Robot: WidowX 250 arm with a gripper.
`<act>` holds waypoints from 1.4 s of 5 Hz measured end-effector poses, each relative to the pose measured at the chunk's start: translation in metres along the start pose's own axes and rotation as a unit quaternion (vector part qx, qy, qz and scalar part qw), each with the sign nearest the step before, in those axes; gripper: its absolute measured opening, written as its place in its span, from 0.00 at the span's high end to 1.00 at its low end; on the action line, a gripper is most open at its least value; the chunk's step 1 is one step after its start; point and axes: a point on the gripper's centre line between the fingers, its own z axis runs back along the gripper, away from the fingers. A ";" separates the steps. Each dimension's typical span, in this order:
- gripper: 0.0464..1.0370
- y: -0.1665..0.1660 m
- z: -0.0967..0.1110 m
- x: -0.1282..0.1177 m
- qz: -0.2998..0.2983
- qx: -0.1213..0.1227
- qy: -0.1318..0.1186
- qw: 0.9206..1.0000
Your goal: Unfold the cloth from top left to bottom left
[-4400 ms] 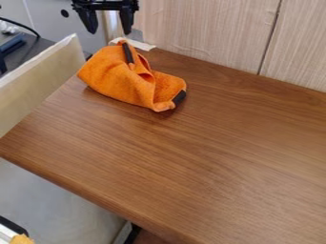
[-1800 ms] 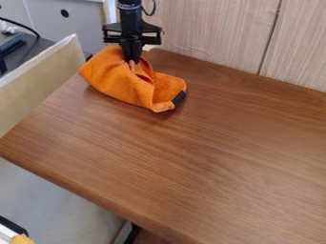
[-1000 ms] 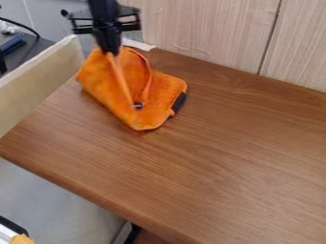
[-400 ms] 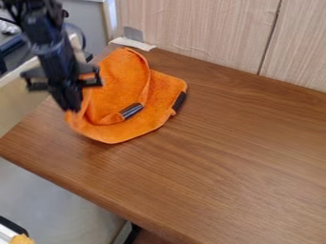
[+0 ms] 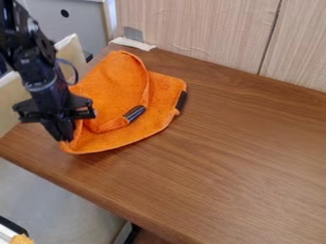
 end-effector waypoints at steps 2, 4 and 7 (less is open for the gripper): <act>0.53 0.007 -0.005 -0.011 0.006 0.016 0.009 1.000; 0.03 0.001 0.016 0.001 -0.006 0.000 -0.007 1.000; 0.04 -0.005 0.079 0.015 -0.062 -0.009 -0.064 0.996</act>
